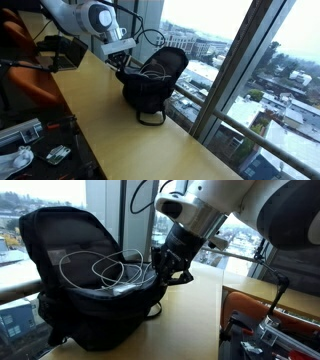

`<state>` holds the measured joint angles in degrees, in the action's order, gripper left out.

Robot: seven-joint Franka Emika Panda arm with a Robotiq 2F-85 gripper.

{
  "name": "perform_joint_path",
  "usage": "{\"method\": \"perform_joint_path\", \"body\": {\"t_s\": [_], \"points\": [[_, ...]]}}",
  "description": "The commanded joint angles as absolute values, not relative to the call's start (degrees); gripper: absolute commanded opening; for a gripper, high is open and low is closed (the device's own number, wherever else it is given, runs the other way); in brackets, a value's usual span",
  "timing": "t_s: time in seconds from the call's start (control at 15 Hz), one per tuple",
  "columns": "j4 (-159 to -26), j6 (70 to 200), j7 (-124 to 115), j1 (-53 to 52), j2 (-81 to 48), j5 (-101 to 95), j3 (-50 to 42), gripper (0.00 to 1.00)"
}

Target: Put the white charger in the black bag and then lay the bag on the table

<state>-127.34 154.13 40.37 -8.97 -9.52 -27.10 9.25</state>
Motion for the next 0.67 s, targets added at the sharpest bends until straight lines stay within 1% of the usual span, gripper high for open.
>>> {"method": "perform_joint_path", "body": {"t_s": [0.0,0.6], "points": [[-126.51,152.89,39.63,-9.48,-9.27,-29.29,8.98,0.01],[-123.26,148.34,41.26,-9.46,-1.26,-27.74,9.65,0.03]]}}
